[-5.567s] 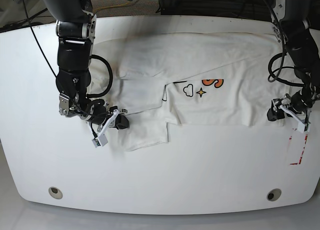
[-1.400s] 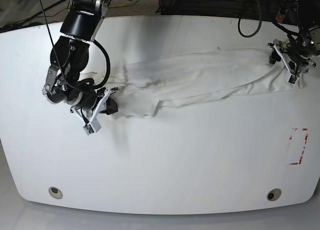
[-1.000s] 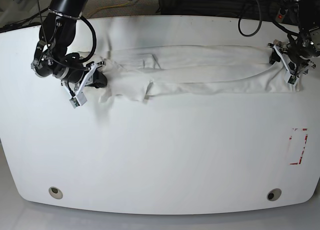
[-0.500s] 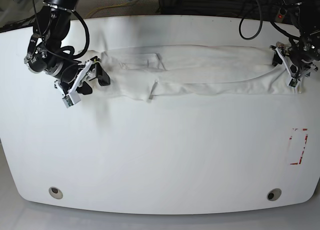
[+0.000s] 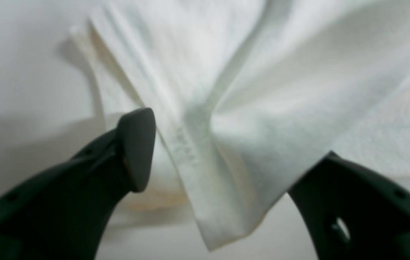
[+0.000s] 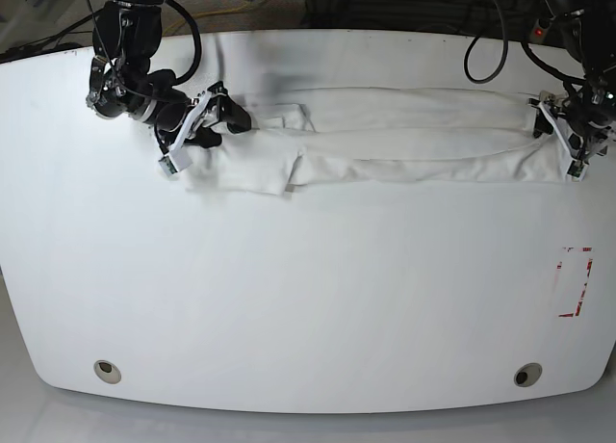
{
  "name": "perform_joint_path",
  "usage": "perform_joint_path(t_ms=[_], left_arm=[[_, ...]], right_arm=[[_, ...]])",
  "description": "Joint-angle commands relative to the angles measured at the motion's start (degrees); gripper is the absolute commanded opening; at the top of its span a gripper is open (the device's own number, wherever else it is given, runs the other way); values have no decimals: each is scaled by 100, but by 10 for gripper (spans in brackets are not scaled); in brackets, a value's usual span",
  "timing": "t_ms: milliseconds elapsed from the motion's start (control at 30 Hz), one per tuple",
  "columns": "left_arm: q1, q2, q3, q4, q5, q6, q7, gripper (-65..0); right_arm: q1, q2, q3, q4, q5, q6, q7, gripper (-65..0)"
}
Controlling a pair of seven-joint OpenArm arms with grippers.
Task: Fold the T-shirt properly
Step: 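Lay the folded strip down and pull both grippers apart to straighten it, then release and regrasp the strip end with the left gripper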
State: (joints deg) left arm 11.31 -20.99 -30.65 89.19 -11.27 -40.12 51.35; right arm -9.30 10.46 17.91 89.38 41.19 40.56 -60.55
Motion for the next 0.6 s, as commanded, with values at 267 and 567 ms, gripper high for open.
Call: perform_joint_path(t_ms=[267,567], left_arm=[[-353,-138,-77,70,-21,12,-76,-265],[-626,-331,-877,0,-21,12,126,-265]], right_arm=[[970,471,15,-1154,-1169,-56,688,-220],[996,550,15,-1145,-1187,-56,688,-220]])
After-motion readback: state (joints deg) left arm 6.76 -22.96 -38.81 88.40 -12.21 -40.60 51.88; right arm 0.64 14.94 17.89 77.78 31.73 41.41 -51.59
